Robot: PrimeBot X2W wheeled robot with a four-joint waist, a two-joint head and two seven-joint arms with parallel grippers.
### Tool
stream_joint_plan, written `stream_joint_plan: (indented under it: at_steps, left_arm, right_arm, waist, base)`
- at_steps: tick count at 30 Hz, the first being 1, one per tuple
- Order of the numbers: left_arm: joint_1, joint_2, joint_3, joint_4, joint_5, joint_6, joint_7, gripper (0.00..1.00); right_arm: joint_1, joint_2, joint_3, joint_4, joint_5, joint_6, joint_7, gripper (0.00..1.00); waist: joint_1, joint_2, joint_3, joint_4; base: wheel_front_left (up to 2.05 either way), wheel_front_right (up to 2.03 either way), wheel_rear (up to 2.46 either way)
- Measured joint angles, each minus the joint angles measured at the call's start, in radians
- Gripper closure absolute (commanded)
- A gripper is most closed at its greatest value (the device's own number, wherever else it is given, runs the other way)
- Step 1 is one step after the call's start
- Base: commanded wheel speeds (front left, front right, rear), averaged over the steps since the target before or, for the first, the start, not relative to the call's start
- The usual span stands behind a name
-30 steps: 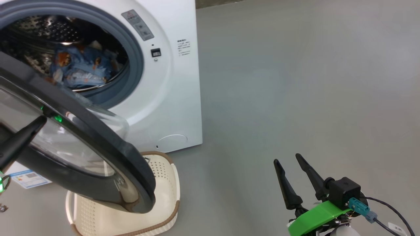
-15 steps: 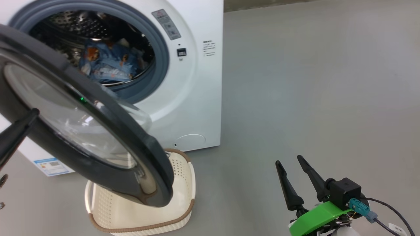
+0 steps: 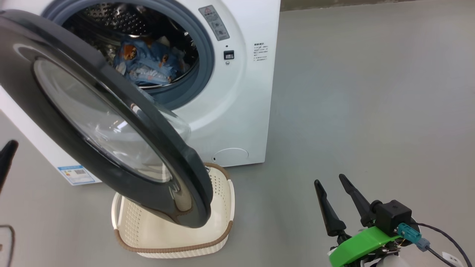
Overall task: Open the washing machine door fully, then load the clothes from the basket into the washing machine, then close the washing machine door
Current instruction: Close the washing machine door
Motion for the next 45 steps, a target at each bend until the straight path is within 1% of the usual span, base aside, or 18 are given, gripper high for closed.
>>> stream_joint_plan:
  at_steps: [4, 8, 14, 17, 20, 23, 26, 31, 36, 39, 45]
  left_arm:
    - [0.059, 0.017, -0.054, -0.021, 0.059, 0.0, -0.161, 0.0]
    - [0.125, 0.067, -0.141, -0.026, 0.139, 0.0, -0.342, 0.0]
    - [0.207, 0.094, -0.233, 0.007, 0.218, -0.002, -0.592, 0.0]
    - [0.234, 0.1, -0.26, 0.048, 0.242, -0.002, -0.684, 0.0]
    - [0.246, 0.099, -0.288, 0.086, 0.255, -0.002, -0.75, 0.0]
    - [0.246, 0.095, -0.3, 0.122, 0.295, -0.002, -0.79, 0.0]
    - [0.246, 0.085, -0.3, 0.155, 0.378, -0.002, -0.81, 0.0]
    - [0.247, 0.015, -0.299, 0.189, 0.462, -0.002, -0.817, 0.0]
    - [0.247, -0.04, -0.256, 0.166, 0.548, -0.003, -0.819, 0.0]
    - [0.25, -0.062, -0.248, 0.152, 0.571, -0.003, -0.82, 0.0]
    - [0.268, -0.079, -0.24, 0.145, 0.597, -0.003, -0.82, 0.0]
  right_arm:
    - [0.0, 0.0, -0.001, -0.001, 0.001, 0.0, 0.0, 0.0]
    - [0.0, 0.001, -0.001, -0.001, 0.001, 0.0, 0.0, 0.0]
    - [0.0, 0.001, -0.001, -0.001, 0.002, 0.0, 0.0, 0.0]
    - [0.0, 0.002, -0.001, -0.001, 0.003, 0.0, 0.0, 0.0]
    - [0.0, 0.001, -0.001, -0.002, 0.003, 0.0, 0.0, 0.0]
    - [0.0, 0.002, -0.001, -0.002, 0.003, 0.0, 0.0, 0.0]
    - [0.0, 0.002, -0.002, -0.002, 0.003, 0.0, 0.0, 0.0]
    - [0.0, 0.002, -0.002, -0.001, 0.003, 0.0, 0.0, 0.0]
    - [0.0, 0.002, -0.004, -0.001, 0.003, 0.0, 0.0, 0.0]
    - [0.0, 0.002, -0.005, -0.001, 0.003, 0.0, 0.0, 0.0]
    - [0.0, 0.002, -0.005, -0.001, 0.003, 0.0, 0.0, 0.0]
  waist:
    - [0.0, 0.0, 0.004, 0.006]
    - [0.0, 0.0, 0.004, 0.005]
    - [0.0, 0.0, 0.001, -0.006]
    - [0.0, 0.0, 0.002, -0.014]
    - [0.0, 0.0, 0.001, -0.019]
    - [0.0, 0.0, -0.001, -0.021]
    - [0.0, 0.0, -0.005, -0.021]
    - [0.0, 0.0, -0.01, -0.019]
    - [0.0, 0.0, -0.011, -0.014]
    - [0.0, 0.0, -0.01, -0.011]
    - [0.0, 0.0, -0.009, -0.007]
  base:
    - [0.0, 0.0, 0.0]
    - [0.0, 0.0, 0.0]
    - [0.0, 0.0, 0.0]
    - [0.0, 0.0, 0.0]
    - [0.0, 0.0, 0.0]
    - [0.0, 0.0, 0.0]
    - [0.0, 0.0, 0.0]
    - [0.0, 0.0, 0.0]
    - [0.0, 0.0, 0.0]
    - [0.0, 0.0, 0.0]
    - [0.0, 0.0, 0.0]
